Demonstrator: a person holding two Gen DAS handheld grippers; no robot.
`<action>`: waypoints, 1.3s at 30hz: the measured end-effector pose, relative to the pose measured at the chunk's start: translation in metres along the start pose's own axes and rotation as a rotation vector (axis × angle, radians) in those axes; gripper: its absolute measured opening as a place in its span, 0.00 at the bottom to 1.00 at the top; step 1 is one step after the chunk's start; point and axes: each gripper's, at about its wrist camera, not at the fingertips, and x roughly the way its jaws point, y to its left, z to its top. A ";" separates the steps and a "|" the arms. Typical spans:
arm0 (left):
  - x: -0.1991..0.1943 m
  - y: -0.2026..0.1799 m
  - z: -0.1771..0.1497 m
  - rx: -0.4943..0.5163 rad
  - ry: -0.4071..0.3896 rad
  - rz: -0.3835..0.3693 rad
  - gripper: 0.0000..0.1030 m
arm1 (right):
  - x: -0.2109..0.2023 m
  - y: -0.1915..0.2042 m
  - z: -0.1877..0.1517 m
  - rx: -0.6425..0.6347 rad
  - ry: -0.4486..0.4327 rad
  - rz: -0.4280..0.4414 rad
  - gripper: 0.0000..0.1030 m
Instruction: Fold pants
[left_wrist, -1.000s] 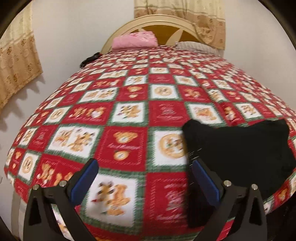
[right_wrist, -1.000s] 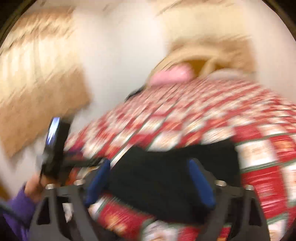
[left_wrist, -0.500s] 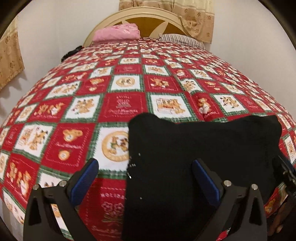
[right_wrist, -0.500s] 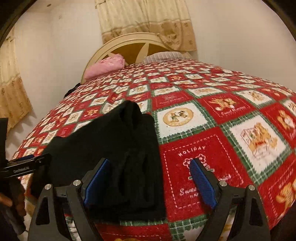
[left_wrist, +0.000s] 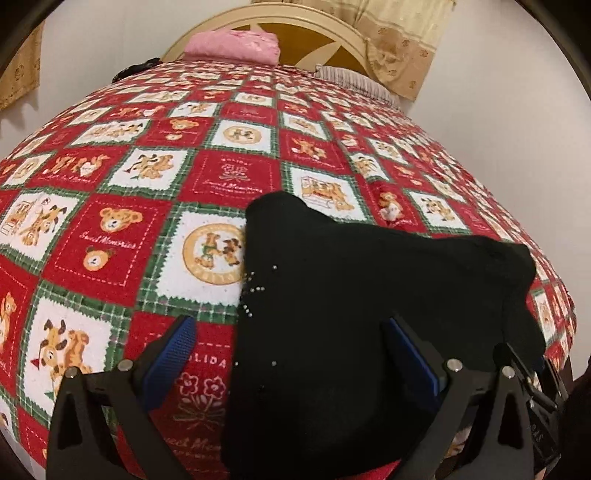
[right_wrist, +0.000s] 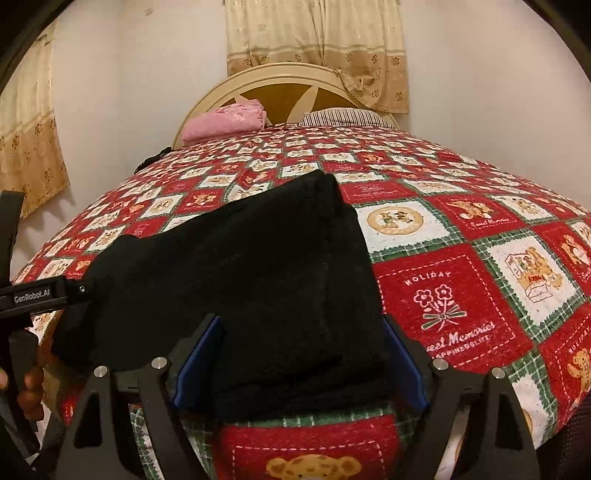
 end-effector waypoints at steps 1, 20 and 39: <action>-0.001 0.001 -0.001 -0.002 -0.004 -0.011 1.00 | -0.001 -0.004 0.001 0.024 -0.001 0.025 0.83; -0.002 -0.002 -0.006 -0.018 0.017 -0.103 1.00 | 0.000 -0.005 0.008 -0.002 0.018 0.070 0.49; -0.008 0.000 -0.007 -0.087 -0.021 -0.131 0.33 | -0.004 0.012 -0.002 -0.124 -0.034 -0.026 0.42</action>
